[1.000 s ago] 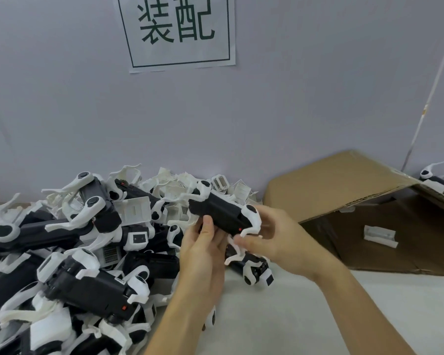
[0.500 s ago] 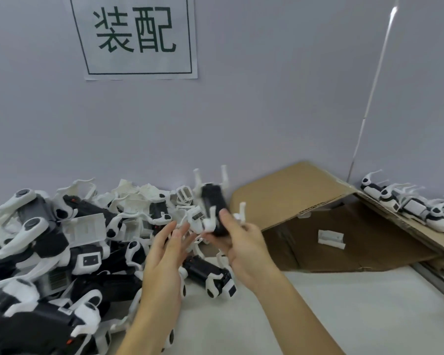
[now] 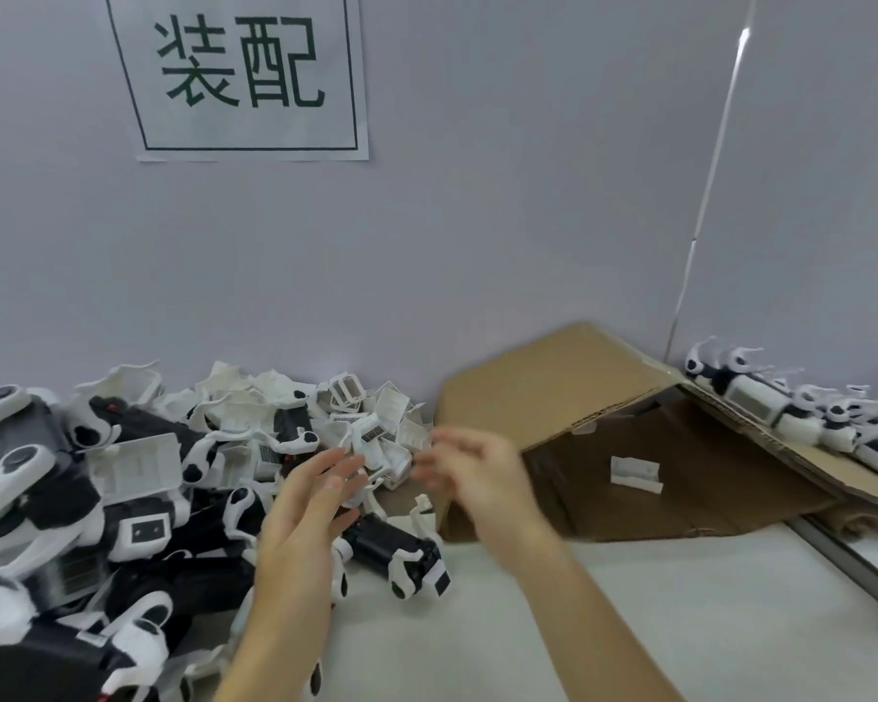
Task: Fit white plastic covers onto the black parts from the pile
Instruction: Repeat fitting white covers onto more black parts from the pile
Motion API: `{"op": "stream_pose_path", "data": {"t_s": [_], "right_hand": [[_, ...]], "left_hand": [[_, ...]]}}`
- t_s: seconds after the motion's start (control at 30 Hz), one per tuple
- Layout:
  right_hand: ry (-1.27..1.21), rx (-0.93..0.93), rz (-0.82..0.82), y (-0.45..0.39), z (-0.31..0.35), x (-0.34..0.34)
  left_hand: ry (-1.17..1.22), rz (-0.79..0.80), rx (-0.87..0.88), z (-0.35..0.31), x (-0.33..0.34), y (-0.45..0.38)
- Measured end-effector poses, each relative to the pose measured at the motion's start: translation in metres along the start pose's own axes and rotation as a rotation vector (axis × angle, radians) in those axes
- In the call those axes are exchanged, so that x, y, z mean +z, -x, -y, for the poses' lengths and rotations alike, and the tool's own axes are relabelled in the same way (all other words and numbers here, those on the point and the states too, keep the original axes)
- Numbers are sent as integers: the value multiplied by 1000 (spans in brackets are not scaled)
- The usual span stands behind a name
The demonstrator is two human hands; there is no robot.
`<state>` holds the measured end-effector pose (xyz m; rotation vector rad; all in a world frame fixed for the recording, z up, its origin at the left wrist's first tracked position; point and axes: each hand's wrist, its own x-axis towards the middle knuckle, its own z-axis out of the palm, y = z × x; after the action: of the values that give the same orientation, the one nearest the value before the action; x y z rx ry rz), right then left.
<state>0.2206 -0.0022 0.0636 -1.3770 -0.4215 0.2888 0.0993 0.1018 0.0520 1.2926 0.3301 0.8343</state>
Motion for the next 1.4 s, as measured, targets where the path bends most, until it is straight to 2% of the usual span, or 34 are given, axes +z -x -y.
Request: {"op": "stream_pose_path", "data": {"t_s": [0.1, 0.2, 0.3, 0.37, 0.43, 0.6, 0.8, 0.9, 0.97, 1.07, 1.17, 1.3, 1.33, 1.4], "right_hand": [[336, -137, 182, 22, -43, 24], [566, -370, 164, 32, -67, 35], [535, -575, 80, 33, -80, 30], [455, -628, 55, 34, -83, 25], [451, -630, 41, 34, -82, 20], [697, -481, 206, 29, -80, 3], [386, -265, -64, 27, -67, 5], [188, -154, -67, 23, -52, 8], [101, -111, -41, 20, -36, 5], [134, -112, -9, 19, -8, -4], [176, -147, 95, 23, 24, -15], [318, -191, 216, 28, 46, -19], [305, -235, 180, 27, 44, -17], [195, -353, -7, 23, 36, -9]], "left_hand": [[-143, 18, 66, 1, 0, 1], [-360, 66, 167, 4, -1, 2], [-572, 126, 255, 10, -3, 3], [-651, 160, 288, 12, -3, 5], [-696, 165, 315, 14, -2, 6], [-706, 108, 356, 19, -3, 7], [-699, 64, 409, 20, -4, 6], [-693, 76, 448, 19, -3, 7], [-737, 141, 463, 19, -3, 8], [-885, 298, 431, 17, -4, 11], [-993, 435, 460, 18, -5, 14], [-956, 351, 501, 18, 2, 15], [-902, 309, 457, 17, 3, 15], [-730, 224, 298, 14, 3, 13]]}}
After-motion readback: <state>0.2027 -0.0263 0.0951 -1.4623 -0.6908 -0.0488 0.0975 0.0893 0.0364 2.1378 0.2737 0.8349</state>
